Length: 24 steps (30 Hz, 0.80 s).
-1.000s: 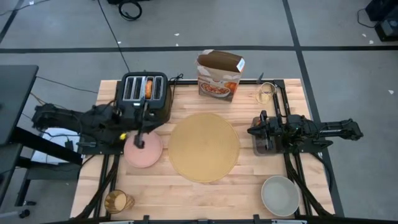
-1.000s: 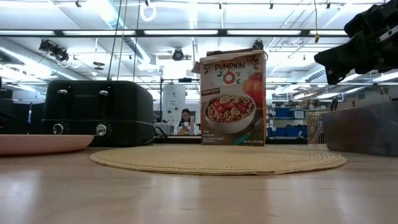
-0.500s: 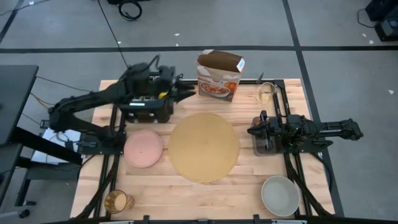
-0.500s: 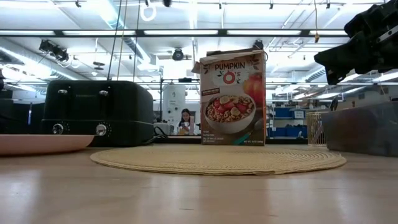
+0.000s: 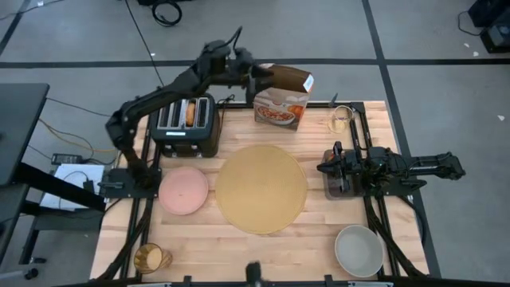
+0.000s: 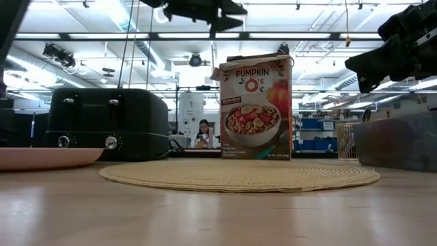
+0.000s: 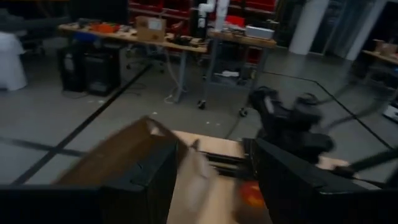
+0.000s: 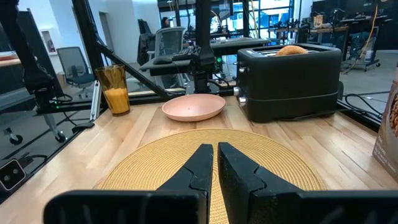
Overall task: Arrange a breakfast setting
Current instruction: Adjust the cereal box
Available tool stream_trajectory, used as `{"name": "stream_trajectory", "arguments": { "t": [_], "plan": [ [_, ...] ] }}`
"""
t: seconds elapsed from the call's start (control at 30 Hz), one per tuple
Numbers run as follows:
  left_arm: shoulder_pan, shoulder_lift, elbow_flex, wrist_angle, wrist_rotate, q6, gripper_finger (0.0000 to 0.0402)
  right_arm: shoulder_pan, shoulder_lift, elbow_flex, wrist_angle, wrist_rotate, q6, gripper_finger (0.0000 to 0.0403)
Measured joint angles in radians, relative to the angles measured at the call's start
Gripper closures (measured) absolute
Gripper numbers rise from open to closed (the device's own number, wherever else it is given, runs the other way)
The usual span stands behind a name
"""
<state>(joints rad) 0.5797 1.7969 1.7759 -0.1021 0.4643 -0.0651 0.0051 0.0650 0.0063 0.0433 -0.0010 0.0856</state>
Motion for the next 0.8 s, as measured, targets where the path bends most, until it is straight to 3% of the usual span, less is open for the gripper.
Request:
{"name": "stream_trajectory", "arguments": {
  "t": [0.13, 0.27, 0.6, 0.8],
  "plan": [
    [0.031, 0.121, 0.145, -0.124, -0.017, 0.023, 0.0191, 0.0, 0.0, 0.0, 0.0, 0.0, 0.0, 0.0368],
    [0.027, 0.171, 0.232, -0.221, 0.04, 0.172, 0.0191, 0.0, 0.0, 0.0, 0.0, 0.0, 0.0, 0.0368],
    [0.042, 0.187, 0.236, -0.456, 0.036, 0.535, 0.0191, 0.0, 0.0, 0.0, 0.0, 0.0, 0.0, 0.0368],
    [0.051, 0.218, 0.235, -0.491, -0.014, 0.56, 0.0191, 0.0, 0.0, 0.0, 0.0, 0.0, 0.0, 0.0368]
  ]
}}
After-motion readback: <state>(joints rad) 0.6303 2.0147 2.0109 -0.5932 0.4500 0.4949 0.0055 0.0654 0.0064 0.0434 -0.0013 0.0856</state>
